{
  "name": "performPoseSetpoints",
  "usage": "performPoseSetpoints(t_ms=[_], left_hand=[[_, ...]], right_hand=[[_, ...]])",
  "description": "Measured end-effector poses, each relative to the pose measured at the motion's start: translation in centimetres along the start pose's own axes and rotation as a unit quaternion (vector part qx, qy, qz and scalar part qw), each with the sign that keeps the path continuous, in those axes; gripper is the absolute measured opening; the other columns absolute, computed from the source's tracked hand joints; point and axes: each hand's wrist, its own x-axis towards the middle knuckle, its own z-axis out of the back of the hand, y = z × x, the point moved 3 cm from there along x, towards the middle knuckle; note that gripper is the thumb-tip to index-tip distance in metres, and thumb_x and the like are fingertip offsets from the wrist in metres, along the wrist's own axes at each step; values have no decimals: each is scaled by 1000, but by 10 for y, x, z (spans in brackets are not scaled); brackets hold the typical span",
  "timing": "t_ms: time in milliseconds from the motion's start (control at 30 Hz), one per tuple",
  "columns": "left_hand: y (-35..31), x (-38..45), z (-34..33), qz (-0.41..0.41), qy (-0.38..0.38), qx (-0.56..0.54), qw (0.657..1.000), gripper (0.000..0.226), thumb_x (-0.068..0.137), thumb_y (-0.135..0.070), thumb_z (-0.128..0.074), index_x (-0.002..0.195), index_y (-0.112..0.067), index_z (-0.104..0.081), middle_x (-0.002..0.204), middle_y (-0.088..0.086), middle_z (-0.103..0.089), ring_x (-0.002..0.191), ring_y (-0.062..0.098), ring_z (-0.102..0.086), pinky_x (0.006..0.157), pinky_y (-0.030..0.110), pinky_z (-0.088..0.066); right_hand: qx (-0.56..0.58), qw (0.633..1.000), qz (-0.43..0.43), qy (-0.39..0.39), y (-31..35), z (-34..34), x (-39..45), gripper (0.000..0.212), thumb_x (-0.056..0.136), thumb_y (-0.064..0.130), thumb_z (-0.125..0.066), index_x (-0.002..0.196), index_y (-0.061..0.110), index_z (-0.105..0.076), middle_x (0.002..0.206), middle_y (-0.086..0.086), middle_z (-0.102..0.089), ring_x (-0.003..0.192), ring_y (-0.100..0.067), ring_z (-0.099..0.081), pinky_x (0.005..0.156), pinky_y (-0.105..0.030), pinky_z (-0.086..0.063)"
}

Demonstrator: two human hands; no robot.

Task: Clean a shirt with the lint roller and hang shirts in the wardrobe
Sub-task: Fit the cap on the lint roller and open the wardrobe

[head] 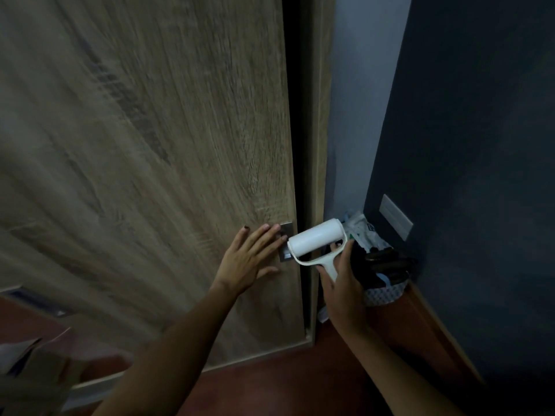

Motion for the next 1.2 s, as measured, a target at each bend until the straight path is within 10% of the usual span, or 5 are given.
performPoseSetpoints(t_ms=[600,800,1067,1200], left_hand=[[75,-99,-4,29,45,10,999,81,83,-41,-61,152,-27,-19,161,3,-1,147,23,-5,115,53,-4],[105,-143,-4,62,59,9,996,70,85,-30,-45,151,-26,-22,160,4,3,148,26,-5,113,57,-6],[148,-205,1,119,106,6,987,75,83,-22,-49,151,-26,-20,160,4,-1,147,24,6,112,58,-11],[166,-231,5,155,135,5,979,87,76,-18,-66,151,-26,-22,160,4,-4,146,25,1,113,56,-11]], right_hand=[[-33,999,22,-22,62,-71,-30,82,92,32,-57,151,31,1,154,-12,-31,136,-27,-40,105,-44,-42],[-42,997,64,-10,93,-99,-48,75,93,36,-51,151,9,-12,151,-14,-36,134,-15,-38,102,-19,-30],[-97,989,99,-41,130,-137,-68,76,91,57,-37,150,14,-15,77,-11,-71,62,-22,-68,55,-29,-54],[-106,993,50,31,131,-169,-75,75,92,28,-57,152,13,-15,81,-13,-69,69,-27,-68,56,-30,-49]])
